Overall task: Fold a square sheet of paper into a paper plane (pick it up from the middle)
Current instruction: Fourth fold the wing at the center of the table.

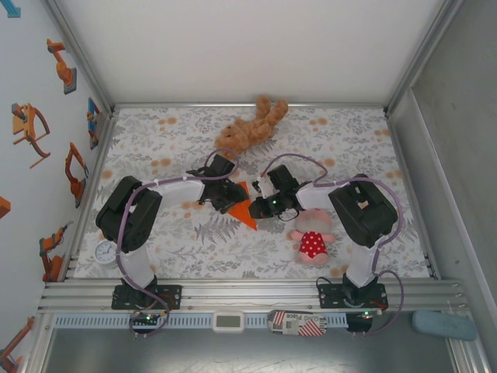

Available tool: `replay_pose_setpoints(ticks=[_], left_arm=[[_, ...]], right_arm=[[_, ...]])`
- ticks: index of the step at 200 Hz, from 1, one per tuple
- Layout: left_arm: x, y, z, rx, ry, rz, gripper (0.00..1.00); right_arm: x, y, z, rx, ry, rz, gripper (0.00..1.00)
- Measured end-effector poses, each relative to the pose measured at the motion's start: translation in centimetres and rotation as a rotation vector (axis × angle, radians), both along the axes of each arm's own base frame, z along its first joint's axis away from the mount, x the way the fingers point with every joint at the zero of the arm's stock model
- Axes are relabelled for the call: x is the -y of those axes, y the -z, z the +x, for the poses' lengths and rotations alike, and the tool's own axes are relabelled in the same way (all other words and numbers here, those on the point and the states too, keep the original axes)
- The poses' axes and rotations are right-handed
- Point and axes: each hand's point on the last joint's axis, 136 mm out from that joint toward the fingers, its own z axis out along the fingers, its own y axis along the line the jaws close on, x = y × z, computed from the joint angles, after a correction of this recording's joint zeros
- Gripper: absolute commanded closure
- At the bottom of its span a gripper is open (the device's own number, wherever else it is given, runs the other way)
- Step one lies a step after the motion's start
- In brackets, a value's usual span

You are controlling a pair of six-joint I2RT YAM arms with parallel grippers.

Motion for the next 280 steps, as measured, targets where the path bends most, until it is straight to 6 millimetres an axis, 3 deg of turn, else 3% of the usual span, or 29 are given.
replay_pose_setpoints(ticks=[40,76,92,105,164,213,280], left_arm=[[-1.7,-0.9,-0.7,-0.006,0.012,0.061,0.43],[-2.7,-6.5,1.5,0.144,-0.005,-0.002,0.44],[-2.7,-8.8,2.7,0.233,-0.016,-0.065,0.51],[-2.3,-9.5,3.0,0.274,-0.006,-0.114,0.57],[0.9,-4.7,2.1,0.203,0.073,-0.242,0.72],[1.6,-3.7,2.2,0.187,0.078,-0.264,0.76],[1.0,-2.1,1.9,0.149,0.057,-0.219,0.81]], right_arm=[[0.0,0.0,0.1,-0.004,-0.002,0.01,0.91],[-0.1,0.0,0.0,-0.015,-0.006,0.016,0.92],[-0.1,0.0,0.0,-0.022,-0.009,0.016,0.92],[-0.1,0.0,0.1,-0.026,-0.013,0.015,0.92],[-0.1,0.0,0.0,-0.034,-0.025,0.007,0.91],[-0.1,0.0,-0.1,-0.038,-0.029,0.008,0.9],[-0.2,-0.1,-0.1,-0.041,-0.033,0.013,0.87]])
